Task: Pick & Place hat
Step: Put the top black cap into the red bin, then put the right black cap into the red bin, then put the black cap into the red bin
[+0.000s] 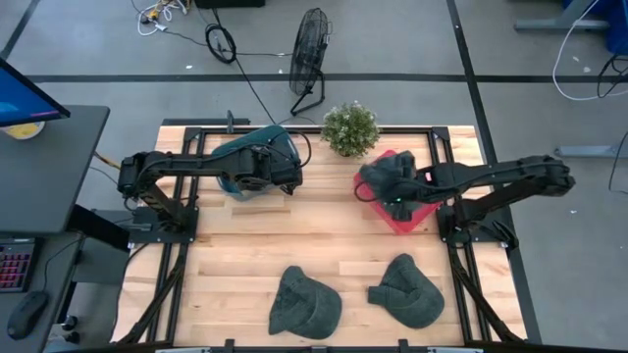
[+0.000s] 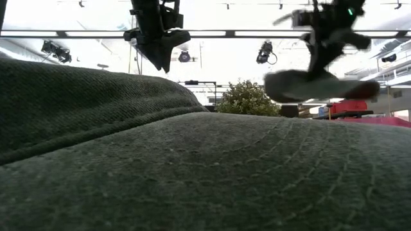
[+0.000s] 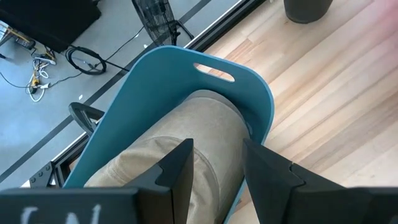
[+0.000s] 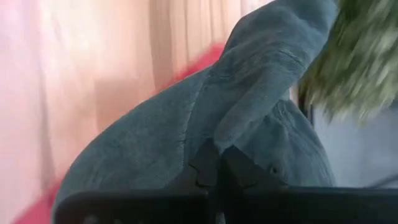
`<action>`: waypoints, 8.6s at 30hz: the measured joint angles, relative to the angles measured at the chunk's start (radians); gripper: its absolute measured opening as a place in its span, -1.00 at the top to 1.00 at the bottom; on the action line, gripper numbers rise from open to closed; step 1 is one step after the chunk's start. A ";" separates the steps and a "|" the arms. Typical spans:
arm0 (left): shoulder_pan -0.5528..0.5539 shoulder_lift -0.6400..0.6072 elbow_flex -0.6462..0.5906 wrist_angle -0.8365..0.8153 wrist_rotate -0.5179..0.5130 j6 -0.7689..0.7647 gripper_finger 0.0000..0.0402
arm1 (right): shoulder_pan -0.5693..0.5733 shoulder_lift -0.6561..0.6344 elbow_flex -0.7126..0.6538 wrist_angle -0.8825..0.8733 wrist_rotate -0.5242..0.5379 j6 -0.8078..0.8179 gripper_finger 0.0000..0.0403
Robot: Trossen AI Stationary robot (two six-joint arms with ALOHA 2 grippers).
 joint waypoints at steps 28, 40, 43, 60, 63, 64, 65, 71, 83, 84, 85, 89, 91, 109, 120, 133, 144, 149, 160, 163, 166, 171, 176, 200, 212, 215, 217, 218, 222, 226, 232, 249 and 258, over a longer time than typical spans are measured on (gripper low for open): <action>0.000 0.000 0.000 0.007 0.000 0.000 0.30 | -0.196 0.068 -0.315 0.371 -0.208 -0.397 0.91; 0.000 0.000 0.000 0.006 0.000 0.000 0.30 | -0.146 0.068 -0.218 0.317 -0.129 -0.258 0.24; 0.000 0.000 0.000 0.006 0.000 0.001 0.30 | -0.076 0.068 -0.132 0.279 -0.181 -0.189 0.14; 0.000 0.000 0.000 0.006 0.000 0.003 0.30 | 0.595 0.193 0.006 0.307 -0.549 0.386 0.13; 0.000 0.000 0.000 0.008 0.000 0.001 0.30 | 0.667 0.266 0.006 0.311 -0.552 0.440 0.10; 0.000 0.000 0.000 0.012 0.000 0.000 0.30 | 0.685 0.289 0.006 0.311 -0.553 0.449 0.10; 0.000 0.000 0.000 0.018 0.000 0.000 0.30 | 0.700 0.311 0.006 0.310 -0.558 0.459 0.09; 0.000 0.000 0.000 0.053 0.000 0.000 0.30 | 0.739 0.390 0.005 0.287 -0.583 0.566 0.09; -0.002 0.000 0.000 0.052 0.001 0.001 0.30 | 0.762 0.443 0.005 0.243 -0.591 0.564 0.30; -0.002 0.000 0.000 0.052 0.001 0.001 0.30 | 0.760 0.440 0.005 0.242 -0.590 0.552 0.41; -0.002 0.000 0.000 0.052 0.001 0.001 0.30 | 0.757 0.435 0.005 0.242 -0.589 0.543 0.53; -0.002 0.000 0.000 0.051 0.001 0.002 0.30 | 0.738 0.396 0.008 0.234 -0.622 0.512 0.93; -0.002 0.000 0.000 0.051 0.001 0.002 0.30 | 0.727 0.369 0.032 0.195 -0.610 0.511 0.92; -0.002 0.000 0.000 0.052 0.001 0.003 0.30 | 0.434 0.064 0.182 -0.397 0.008 -0.129 0.99; -0.002 0.000 0.000 0.052 0.001 0.003 0.30 | 0.052 0.005 -0.069 -0.180 -0.118 -0.483 0.99; -0.002 0.000 0.000 0.051 0.001 0.003 0.30 | -0.060 0.005 -0.181 -0.065 -0.141 -0.349 0.76; -0.007 0.000 0.000 0.042 0.001 0.013 0.30 | -0.034 0.006 -0.179 -0.068 -0.138 -0.237 0.37; -0.040 0.000 0.000 0.043 0.082 0.073 0.30 | 0.036 0.006 -0.118 -0.064 -0.140 -0.180 0.28; -0.261 0.000 0.000 0.059 0.226 0.037 0.30 | 0.154 0.006 -0.028 0.069 -0.178 -0.018 0.27; -0.337 0.000 0.000 0.086 0.228 -0.041 0.30 | 0.177 0.006 -0.028 0.118 -0.194 -0.018 0.27; -0.410 0.000 0.000 0.115 0.233 -0.131 0.30 | 0.193 0.006 -0.028 0.148 -0.194 -0.020 0.27; -0.527 0.001 0.000 0.158 0.234 -0.310 0.30 | 0.200 0.006 -0.028 0.162 -0.194 -0.022 0.27; -0.634 0.037 -0.001 0.180 0.234 -0.478 0.30 | 0.200 0.006 -0.028 0.172 -0.194 -0.032 0.27; -0.791 0.393 -0.001 0.641 0.248 -0.542 0.29 | 0.203 0.013 -0.031 0.301 -0.361 -0.116 0.27; -0.787 0.398 -0.001 0.644 0.286 -0.583 -0.11 | 0.249 0.077 -0.092 0.417 -0.421 -0.127 0.27; -0.781 0.413 0.000 0.653 0.287 -0.600 -0.07 | 0.282 0.086 -0.092 0.471 -0.424 -0.145 0.27; -0.772 0.432 0.001 0.679 0.295 -0.603 0.01 | 0.304 0.087 -0.092 0.505 -0.431 -0.146 0.27; -0.769 0.440 0.000 0.672 0.306 -0.603 0.05 | 0.313 0.088 -0.092 0.516 -0.431 -0.147 0.27; -0.748 0.452 0.001 0.695 0.330 -0.606 0.30 | 0.341 0.088 -0.092 0.543 -0.432 -0.154 0.27; -0.722 0.452 0.024 0.699 0.297 -0.555 0.69 | 0.365 0.091 -0.092 0.601 -0.449 -0.154 0.27; -0.662 0.450 0.086 0.771 0.294 -0.239 0.93 | 0.393 0.148 -0.092 0.791 -0.526 -0.214 0.26; -0.535 0.449 0.152 0.794 0.317 0.295 0.94 | 0.373 0.361 -0.092 0.933 -0.465 -0.269 -0.10; -0.535 0.454 0.150 0.767 0.307 0.287 0.92 | 0.344 0.375 -0.086 0.799 -0.467 -0.171 0.11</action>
